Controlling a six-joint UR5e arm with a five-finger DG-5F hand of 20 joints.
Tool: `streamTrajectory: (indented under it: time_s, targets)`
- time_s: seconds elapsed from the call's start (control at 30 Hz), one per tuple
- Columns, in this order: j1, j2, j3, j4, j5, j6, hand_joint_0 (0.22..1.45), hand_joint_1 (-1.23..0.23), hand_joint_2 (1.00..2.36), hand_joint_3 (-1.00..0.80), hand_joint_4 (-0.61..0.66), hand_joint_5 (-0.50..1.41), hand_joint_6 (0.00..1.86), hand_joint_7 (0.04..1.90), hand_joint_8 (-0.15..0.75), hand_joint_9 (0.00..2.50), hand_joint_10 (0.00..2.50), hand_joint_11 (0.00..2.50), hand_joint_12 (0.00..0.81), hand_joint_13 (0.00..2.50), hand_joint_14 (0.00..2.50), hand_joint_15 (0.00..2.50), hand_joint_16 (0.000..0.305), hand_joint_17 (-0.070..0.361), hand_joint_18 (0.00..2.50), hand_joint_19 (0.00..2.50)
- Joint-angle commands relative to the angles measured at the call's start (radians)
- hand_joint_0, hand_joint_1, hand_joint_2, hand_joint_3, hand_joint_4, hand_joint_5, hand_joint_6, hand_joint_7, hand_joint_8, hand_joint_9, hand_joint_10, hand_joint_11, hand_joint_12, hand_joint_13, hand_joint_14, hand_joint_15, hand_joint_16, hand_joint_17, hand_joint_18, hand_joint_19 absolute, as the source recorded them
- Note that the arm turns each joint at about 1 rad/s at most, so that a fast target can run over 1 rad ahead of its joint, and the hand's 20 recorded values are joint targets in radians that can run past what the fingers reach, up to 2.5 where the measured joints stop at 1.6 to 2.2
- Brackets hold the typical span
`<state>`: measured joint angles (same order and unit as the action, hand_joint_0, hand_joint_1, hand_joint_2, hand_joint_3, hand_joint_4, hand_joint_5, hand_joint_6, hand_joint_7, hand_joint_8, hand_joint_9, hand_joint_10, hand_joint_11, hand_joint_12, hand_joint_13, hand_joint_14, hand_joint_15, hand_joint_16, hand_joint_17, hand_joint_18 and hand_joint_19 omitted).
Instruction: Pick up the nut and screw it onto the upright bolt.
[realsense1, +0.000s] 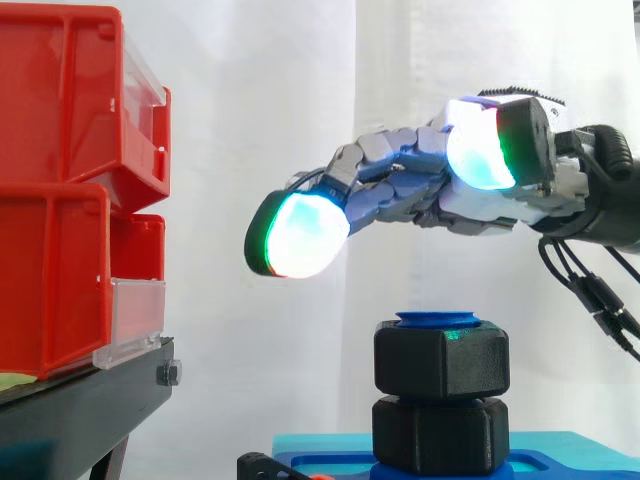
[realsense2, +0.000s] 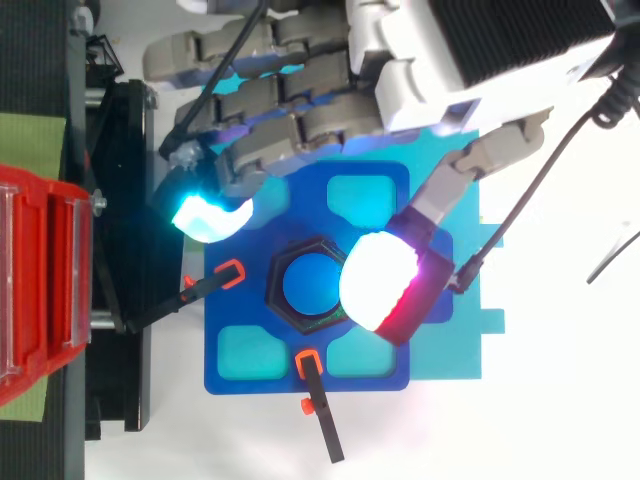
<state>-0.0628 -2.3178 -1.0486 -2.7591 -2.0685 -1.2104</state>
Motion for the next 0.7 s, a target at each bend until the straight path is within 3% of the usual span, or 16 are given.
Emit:
streamTrajectory:
  time_s: [0.0, 0.37, 0.67]
  targets:
    - [0.018, 0.000, -0.028, 0.021, 0.019, 0.011, 0.47, -0.11, 1.00, -0.50, 0.14, -0.21, 0.50, 0.60, 0.204, 0.28, 0.00, 0.00, 0.320, 0.00, 0.00, 0.00, 0.042, 0.094, 0.00, 0.00]
    - [0.040, 0.000, -0.062, 0.022, 0.048, 0.029, 0.47, -0.09, 1.00, -0.50, 0.18, -0.19, 0.50, 0.68, 0.217, 0.30, 0.00, 0.00, 0.320, 0.00, 0.00, 0.00, 0.042, 0.094, 0.00, 0.00]
    - [0.040, 0.000, -0.064, 0.015, 0.048, 0.029, 0.48, -0.10, 1.00, -0.50, 0.23, -0.15, 0.50, 0.82, 0.236, 0.36, 0.00, 0.00, 0.311, 0.02, 0.00, 0.00, 0.040, 0.089, 0.00, 0.00]
